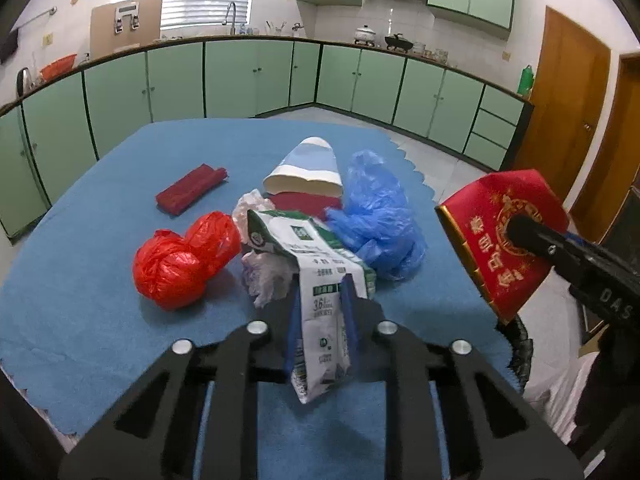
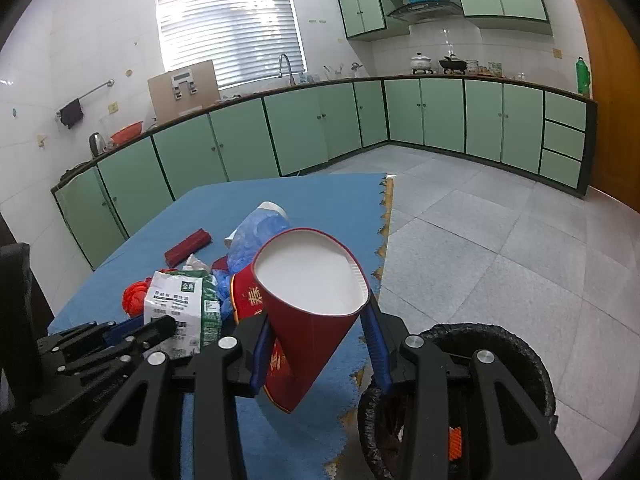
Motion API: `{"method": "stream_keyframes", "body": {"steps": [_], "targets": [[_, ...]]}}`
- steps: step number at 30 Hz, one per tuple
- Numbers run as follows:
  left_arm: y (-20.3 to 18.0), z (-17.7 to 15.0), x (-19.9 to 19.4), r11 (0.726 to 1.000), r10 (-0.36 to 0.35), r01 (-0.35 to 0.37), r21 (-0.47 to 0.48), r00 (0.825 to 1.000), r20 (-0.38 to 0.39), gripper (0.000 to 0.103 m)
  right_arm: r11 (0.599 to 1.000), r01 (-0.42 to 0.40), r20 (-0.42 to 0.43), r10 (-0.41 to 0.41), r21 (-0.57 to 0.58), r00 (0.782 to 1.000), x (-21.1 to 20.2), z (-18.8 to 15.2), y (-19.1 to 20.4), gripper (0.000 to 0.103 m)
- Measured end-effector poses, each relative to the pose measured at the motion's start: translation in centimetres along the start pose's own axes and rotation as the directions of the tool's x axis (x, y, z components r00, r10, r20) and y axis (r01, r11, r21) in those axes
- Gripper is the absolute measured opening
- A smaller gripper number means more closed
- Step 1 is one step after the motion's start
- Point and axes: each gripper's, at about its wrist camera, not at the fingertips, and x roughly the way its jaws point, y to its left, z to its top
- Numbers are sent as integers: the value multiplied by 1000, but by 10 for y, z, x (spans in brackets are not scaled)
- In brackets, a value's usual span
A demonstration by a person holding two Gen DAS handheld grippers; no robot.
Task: Collect trash
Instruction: 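Carry the milk carton and red cup over the black bin with both grippers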
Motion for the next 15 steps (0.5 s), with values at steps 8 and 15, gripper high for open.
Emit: {"method": "stream_keyframes", "body": {"steps": [8, 15], "targets": [[-12, 6, -20, 999, -27, 25, 34, 998, 55, 3, 1000, 3, 22, -3, 0, 1000, -7, 2, 2, 41], [-21, 21, -44, 997, -62, 54, 62, 990, 129, 3, 1000, 4, 71, -4, 2, 997, -24, 13, 5, 41]]}}
